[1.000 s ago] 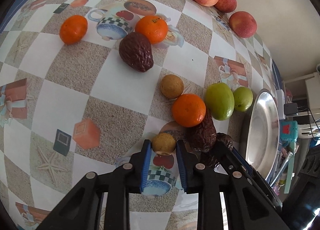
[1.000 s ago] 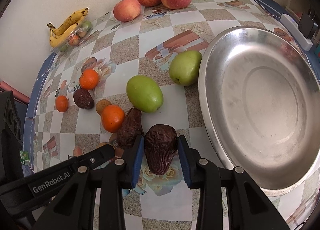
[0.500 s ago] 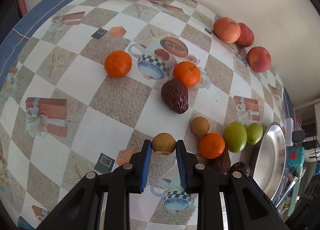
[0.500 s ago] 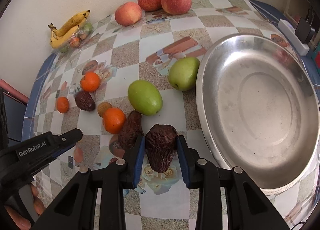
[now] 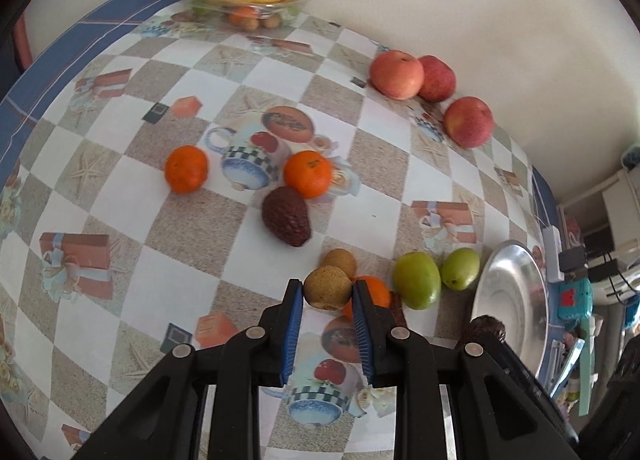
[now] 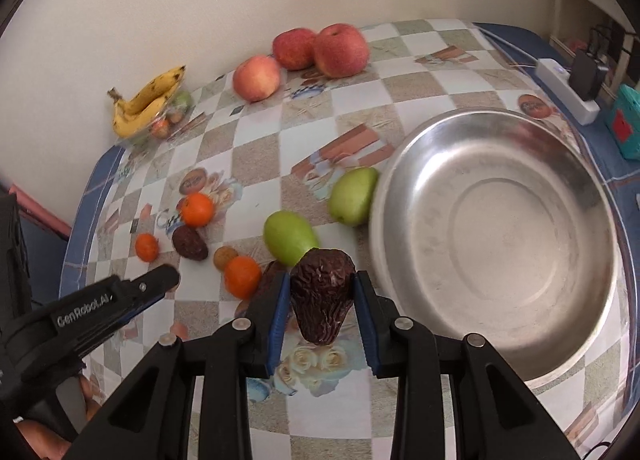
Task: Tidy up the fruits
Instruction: 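Carry the date and jujube to the steel plate and release both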
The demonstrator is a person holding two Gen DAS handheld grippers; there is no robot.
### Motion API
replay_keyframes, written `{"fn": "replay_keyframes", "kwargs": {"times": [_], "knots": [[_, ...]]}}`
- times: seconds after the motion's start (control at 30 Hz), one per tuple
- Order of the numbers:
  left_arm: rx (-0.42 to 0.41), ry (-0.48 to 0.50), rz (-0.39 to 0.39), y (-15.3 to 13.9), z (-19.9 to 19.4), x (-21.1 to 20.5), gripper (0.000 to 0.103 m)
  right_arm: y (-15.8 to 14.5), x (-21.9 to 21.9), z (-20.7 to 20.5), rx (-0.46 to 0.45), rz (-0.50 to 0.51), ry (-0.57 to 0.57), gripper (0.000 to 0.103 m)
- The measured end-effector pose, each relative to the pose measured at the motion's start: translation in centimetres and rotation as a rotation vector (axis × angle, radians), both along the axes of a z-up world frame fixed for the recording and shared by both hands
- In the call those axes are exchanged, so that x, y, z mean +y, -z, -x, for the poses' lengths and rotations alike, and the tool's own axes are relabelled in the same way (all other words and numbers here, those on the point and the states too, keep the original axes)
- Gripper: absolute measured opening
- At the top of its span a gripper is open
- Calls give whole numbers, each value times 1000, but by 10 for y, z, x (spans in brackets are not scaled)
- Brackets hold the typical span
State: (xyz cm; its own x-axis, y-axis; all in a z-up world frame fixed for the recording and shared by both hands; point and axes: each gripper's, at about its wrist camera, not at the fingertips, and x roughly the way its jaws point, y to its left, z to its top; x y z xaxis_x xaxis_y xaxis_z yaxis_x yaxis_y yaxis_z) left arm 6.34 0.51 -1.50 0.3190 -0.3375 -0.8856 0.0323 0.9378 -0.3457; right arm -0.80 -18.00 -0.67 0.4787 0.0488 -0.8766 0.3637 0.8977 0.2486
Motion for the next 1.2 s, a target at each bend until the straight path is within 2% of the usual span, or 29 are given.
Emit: {"fn": "replay_keyframes", "kwargs": {"times": [0.13,0.27,0.43,0.53,0.63,0.8,1.03,1.2], "knots": [[-36,91,12,-7,7,-25,27,-6,-25,11,-6,38,82,34],[-71,205,57,-14,16,-56,27,-7,-52,24,14,94,174,34],[-98,347,113,-15,29,-100,27,-7,-80,38,18,97,270,34],[-93,395,152,-12,33,-118,27,-10,-88,44,7,98,302,34],[-85,425,189,-8,35,-131,27,-13,-91,46,3,111,314,34],[-96,470,184,-7,40,-143,28,-14,-92,47,-1,109,323,34],[-98,470,200,-8,40,-140,34,-14,-93,47,-8,96,331,34],[-101,459,187,-8,38,-138,35,-14,-93,47,-7,92,334,34]]}}
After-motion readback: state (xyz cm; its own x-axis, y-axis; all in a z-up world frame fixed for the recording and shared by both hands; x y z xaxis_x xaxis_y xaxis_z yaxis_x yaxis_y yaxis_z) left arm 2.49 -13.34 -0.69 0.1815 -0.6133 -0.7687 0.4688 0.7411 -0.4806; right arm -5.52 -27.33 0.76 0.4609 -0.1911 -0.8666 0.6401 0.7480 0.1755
